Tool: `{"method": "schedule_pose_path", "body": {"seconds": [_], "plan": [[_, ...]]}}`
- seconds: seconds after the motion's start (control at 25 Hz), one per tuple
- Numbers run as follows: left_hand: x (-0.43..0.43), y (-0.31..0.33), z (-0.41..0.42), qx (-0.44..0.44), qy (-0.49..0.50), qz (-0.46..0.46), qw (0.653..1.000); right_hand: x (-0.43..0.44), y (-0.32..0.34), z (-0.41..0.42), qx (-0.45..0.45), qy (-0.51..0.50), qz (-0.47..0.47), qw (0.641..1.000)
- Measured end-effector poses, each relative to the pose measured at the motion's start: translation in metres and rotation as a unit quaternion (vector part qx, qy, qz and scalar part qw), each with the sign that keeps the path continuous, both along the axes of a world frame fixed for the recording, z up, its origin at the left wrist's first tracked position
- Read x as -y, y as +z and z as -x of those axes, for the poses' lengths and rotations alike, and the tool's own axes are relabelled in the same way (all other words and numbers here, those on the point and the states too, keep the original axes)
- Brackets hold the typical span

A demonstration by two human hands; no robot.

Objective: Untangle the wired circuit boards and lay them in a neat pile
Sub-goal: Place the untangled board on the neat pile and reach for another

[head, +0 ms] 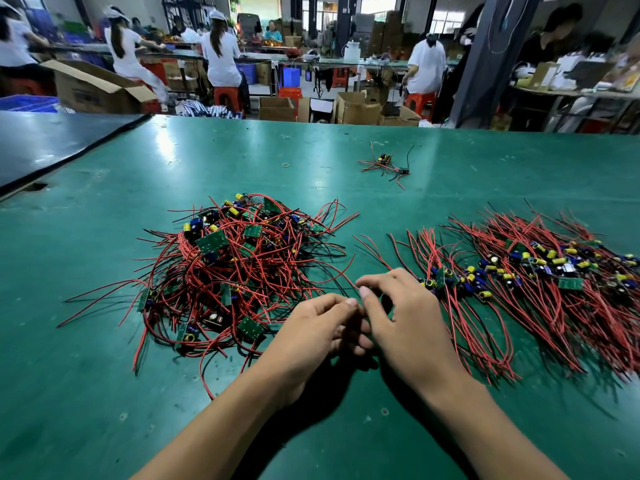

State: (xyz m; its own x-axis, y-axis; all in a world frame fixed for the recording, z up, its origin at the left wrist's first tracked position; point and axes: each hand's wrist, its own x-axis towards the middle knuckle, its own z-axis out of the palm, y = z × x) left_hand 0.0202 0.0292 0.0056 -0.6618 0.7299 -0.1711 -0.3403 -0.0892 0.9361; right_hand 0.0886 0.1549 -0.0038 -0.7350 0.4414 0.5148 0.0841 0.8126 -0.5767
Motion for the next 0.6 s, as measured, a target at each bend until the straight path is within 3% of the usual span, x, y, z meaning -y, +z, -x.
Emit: {"method": "schedule_pose_path", "body": {"seconds": [0.24,0.32,0.44,0.6], "plan": [[-0.001,0.0,0.0,0.005,0.017,-0.01,1.0,0.005,-0.001,0.02,-0.058,-0.023,0.23,0.971],[0.0,0.0,-0.001,0.012,0.014,-0.011,1.0,0.007,0.005,0.029,-0.083,-0.016,0.183,0.98],[-0.003,0.001,0.0,0.021,0.033,-0.005,0.999,0.005,0.012,0.056,-0.068,0.044,0.015,0.997],[-0.006,0.003,0.011,0.071,0.085,-0.019,0.994,-0.001,0.014,0.109,0.149,0.097,-0.033,0.984]]}}
